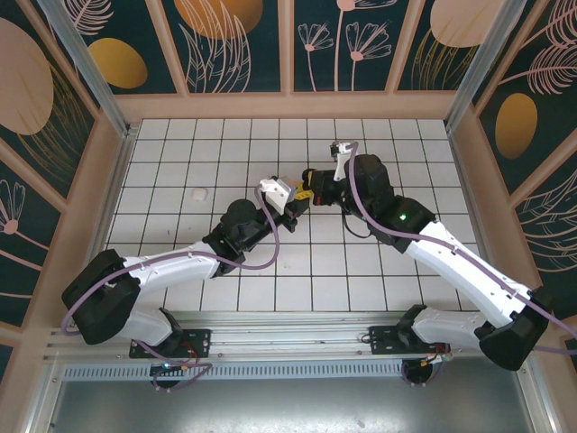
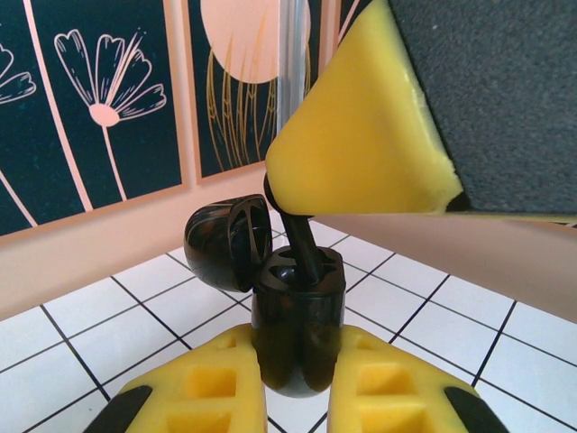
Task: Insert wireless bluetooth earbuds into charging case
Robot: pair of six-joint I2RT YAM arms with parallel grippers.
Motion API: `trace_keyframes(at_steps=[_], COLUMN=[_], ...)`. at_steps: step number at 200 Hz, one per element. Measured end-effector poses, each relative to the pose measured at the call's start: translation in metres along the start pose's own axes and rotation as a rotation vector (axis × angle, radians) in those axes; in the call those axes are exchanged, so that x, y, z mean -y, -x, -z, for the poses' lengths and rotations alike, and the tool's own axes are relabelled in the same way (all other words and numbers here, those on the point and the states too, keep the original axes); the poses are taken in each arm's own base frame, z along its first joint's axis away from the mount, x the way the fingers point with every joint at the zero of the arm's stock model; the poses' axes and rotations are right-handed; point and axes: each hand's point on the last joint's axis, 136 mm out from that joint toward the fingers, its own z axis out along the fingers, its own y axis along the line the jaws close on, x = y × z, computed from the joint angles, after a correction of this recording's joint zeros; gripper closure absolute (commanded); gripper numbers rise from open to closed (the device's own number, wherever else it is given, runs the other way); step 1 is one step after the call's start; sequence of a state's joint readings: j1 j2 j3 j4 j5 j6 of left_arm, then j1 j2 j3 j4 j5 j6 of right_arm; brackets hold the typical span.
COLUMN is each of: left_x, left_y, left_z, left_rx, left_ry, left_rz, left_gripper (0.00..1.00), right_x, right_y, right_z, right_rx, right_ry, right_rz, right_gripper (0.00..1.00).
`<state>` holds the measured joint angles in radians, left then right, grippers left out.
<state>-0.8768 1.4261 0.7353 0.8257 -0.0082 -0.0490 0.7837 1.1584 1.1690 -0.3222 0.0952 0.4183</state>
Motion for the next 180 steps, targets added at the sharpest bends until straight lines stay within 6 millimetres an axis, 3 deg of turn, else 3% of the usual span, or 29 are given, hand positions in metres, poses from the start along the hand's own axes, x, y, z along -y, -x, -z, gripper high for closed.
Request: trace_keyframes(at_steps=[180], left_x=[-0.004], left_y=[-0.006], left_z=[-0.009], left_rx=[-0.032], left_ry=[0.03], left_rz=[0.008], left_gripper=[1.0], right_x=[0.01], right_y=[-0.017], right_z=[-0.002], right_rx=[0.028], right_ry=[-0.079], right_rz=[-0.118], right_gripper=[1.0])
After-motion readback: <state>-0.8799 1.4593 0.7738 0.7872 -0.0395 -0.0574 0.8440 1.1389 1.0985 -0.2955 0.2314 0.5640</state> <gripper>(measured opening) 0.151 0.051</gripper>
